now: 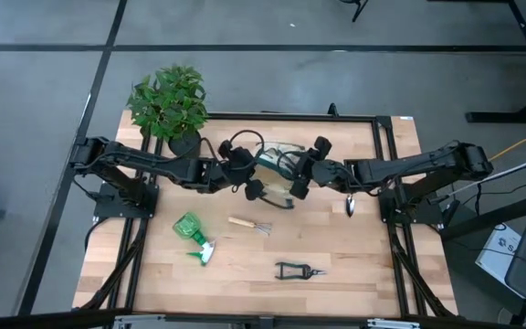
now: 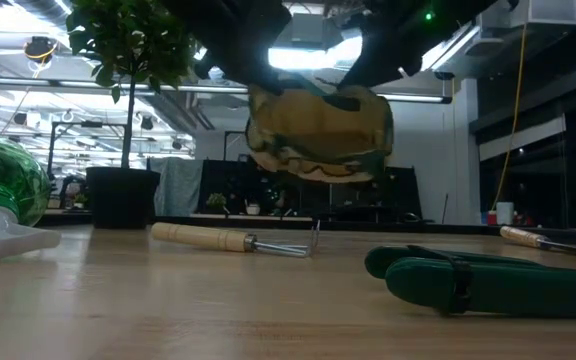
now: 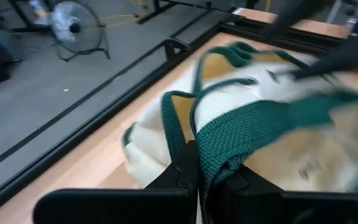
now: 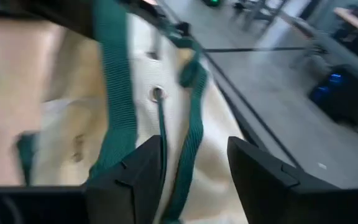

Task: Pick & Place Garden tools in Gardening bag
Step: Prepare the green gardening bag

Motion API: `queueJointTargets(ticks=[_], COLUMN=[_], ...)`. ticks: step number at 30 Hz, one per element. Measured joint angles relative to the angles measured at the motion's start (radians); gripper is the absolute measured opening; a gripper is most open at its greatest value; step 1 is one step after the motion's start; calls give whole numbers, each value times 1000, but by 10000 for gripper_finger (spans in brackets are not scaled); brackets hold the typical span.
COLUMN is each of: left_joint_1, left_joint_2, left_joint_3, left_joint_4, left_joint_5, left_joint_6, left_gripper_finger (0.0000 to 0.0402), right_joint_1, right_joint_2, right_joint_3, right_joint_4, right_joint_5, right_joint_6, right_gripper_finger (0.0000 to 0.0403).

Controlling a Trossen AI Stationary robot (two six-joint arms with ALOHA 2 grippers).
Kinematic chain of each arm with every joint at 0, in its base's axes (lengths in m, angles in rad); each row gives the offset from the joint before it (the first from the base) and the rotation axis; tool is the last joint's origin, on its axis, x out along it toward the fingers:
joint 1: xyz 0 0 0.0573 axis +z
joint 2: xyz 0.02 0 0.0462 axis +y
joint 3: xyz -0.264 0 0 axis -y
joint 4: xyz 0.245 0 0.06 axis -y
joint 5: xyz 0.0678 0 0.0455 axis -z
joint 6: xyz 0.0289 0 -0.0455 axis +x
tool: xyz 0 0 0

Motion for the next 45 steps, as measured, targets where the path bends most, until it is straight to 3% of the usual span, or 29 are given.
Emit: queueJointTargets(ticks=[5, 15, 22, 27, 35, 39, 45], left_joint_1=[-2, -57, -66, -66, -70, -95, -173], left_joint_2=[0, 0, 0, 0, 0, 0, 6], left_joint_3=[0, 0, 0, 0, 0, 0, 0], left_joint_4=[10, 46, 44, -6, -46, -46, -45], left_joint_5=[105, 173, 272, 298, 314, 306, 263], left_joint_6=[24, 140, 140, 125, 169, 325, 751], left_gripper_finger=[7, 8, 14, 25, 59, 96, 157], right_joint_1=[-4, -30, -30, -31, -80, -126, -191], right_joint_2=[0, 0, 0, -19, -108, -122, -128], right_joint_3=[0, 0, 0, 0, 0, 0, 0], right_joint_4=[-10, -12, -19, -45, -239, -307, -290], right_joint_5=[62, -154, -168, -195, -362, -459, -555], right_joint_6=[-23, -68, -69, 4, 226, 265, 264], right_gripper_finger=[155, 70, 11, 5, 3, 2, 1])
